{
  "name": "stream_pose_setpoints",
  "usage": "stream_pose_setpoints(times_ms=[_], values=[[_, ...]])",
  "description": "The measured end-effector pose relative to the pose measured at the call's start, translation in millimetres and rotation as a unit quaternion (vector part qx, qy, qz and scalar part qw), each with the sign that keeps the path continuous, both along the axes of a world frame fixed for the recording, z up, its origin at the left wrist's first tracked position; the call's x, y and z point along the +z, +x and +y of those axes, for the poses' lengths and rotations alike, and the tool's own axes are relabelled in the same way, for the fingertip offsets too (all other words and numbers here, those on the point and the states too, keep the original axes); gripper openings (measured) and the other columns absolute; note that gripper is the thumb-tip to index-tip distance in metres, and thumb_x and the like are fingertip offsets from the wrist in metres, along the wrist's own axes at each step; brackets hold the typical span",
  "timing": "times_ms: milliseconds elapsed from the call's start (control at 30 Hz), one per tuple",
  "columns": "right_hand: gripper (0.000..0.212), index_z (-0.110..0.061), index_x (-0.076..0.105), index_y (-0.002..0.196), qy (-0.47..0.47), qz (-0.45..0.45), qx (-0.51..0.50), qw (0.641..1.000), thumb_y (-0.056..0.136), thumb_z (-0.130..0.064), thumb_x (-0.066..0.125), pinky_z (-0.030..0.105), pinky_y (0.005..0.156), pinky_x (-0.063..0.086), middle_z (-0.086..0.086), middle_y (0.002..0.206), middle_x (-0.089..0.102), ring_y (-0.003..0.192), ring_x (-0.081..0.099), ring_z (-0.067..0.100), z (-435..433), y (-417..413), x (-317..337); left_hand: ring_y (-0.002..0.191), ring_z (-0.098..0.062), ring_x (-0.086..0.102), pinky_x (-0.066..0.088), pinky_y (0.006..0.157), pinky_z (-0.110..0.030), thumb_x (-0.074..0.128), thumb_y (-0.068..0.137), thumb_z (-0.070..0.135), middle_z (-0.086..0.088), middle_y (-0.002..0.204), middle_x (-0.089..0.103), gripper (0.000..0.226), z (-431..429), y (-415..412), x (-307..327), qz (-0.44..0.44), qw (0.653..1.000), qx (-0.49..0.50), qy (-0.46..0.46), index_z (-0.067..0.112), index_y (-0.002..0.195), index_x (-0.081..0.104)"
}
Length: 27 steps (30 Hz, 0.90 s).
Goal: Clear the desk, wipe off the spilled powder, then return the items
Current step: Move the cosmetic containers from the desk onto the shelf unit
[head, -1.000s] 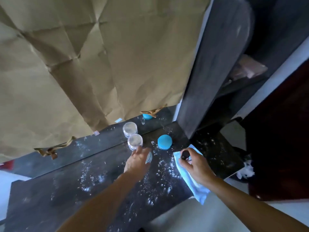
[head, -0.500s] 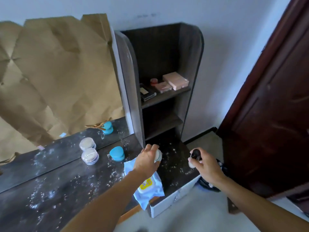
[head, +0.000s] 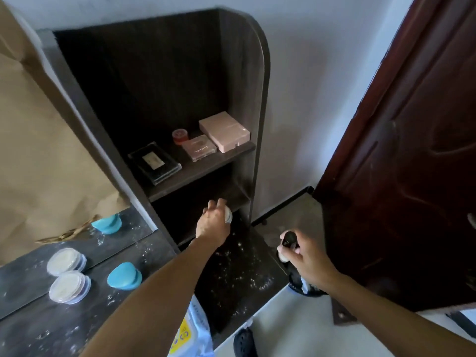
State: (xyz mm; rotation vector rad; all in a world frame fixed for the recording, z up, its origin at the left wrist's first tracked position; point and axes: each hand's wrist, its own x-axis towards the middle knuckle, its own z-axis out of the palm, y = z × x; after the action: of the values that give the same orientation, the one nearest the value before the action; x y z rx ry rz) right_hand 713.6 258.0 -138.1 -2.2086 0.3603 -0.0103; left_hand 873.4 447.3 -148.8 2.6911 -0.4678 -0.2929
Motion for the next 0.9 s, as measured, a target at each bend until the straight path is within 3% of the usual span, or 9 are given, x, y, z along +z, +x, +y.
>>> stream_pose_setpoints(times_ms=[100,300,467,600,667,767,900], values=[[0.018,-0.02,0.059,0.103,0.0,0.027,0.01,1.0,0.087,-0.022,0.065,0.023,0.073,0.05,-0.007,0.071,0.063,0.07,0.062,0.005,-18,16,-4,0.119,-0.034,0.049,0.045,0.094,-0.04,0.068,0.081,0.012,-0.011,0.13,0.046,0.064,-27,36,-11,0.006,0.999,0.027,-0.016,0.015,0.136,0.036],[0.022,-0.023,0.059,0.106,0.009,0.054,0.006,0.998,0.086,-0.024,0.065,0.028,0.078,0.053,-0.004,0.086,0.068,0.08,0.065,0.008,-50,39,-14,0.115,-0.044,0.049,0.043,0.094,-0.046,0.074,0.077,0.027,-0.023,0.132,0.043,0.073,-60,79,-22,0.016,0.996,0.066,-0.06,0.007,0.137,0.038],[0.015,-0.021,0.059,0.099,0.024,0.065,0.042,0.997,0.086,-0.015,0.064,0.015,0.064,0.045,-0.014,0.064,0.065,0.063,0.063,-0.001,-72,61,-21,0.116,-0.045,0.049,0.036,0.099,-0.045,0.057,0.087,0.006,-0.03,0.127,0.051,0.052,-74,100,-31,0.001,0.985,0.152,-0.084,0.0,0.136,0.042],[0.014,-0.025,0.058,0.098,0.034,0.067,0.102,0.992,0.085,-0.024,0.064,0.031,0.075,0.054,-0.006,0.074,0.068,0.069,0.066,0.007,-93,80,-26,0.113,-0.043,0.052,0.036,0.097,-0.043,0.048,0.091,0.004,-0.027,0.121,0.059,0.032,-72,111,-39,-0.002,0.976,0.21,-0.049,-0.002,0.122,0.055],[0.015,-0.025,0.057,0.096,0.03,0.074,0.139,0.987,0.083,-0.029,0.063,0.035,0.074,0.054,-0.005,0.073,0.067,0.068,0.065,0.012,-99,91,-27,0.114,-0.041,0.052,0.038,0.097,-0.042,0.048,0.09,0.004,-0.024,0.122,0.059,0.035,-71,108,-39,-0.005,0.974,0.221,-0.041,0.002,0.124,0.055],[0.015,-0.025,0.058,0.095,0.005,0.064,0.187,0.98,0.083,-0.029,0.066,0.029,0.071,0.051,-0.004,0.076,0.067,0.069,0.064,0.012,-96,111,-25,0.12,-0.04,0.046,0.041,0.096,-0.044,0.057,0.085,0.007,-0.021,0.13,0.05,0.049,-59,83,-37,-0.02,0.968,0.243,-0.058,0.009,0.133,0.05],[0.016,-0.029,0.055,0.095,0.015,0.035,0.268,0.963,0.083,-0.03,0.065,0.035,0.07,0.052,-0.004,0.073,0.067,0.066,0.062,0.01,-67,141,-19,0.111,-0.041,0.049,0.045,0.091,-0.046,0.06,0.078,0.006,-0.022,0.12,0.051,0.049,-31,26,-47,-0.018,0.965,0.26,-0.012,0.005,0.127,0.055]])
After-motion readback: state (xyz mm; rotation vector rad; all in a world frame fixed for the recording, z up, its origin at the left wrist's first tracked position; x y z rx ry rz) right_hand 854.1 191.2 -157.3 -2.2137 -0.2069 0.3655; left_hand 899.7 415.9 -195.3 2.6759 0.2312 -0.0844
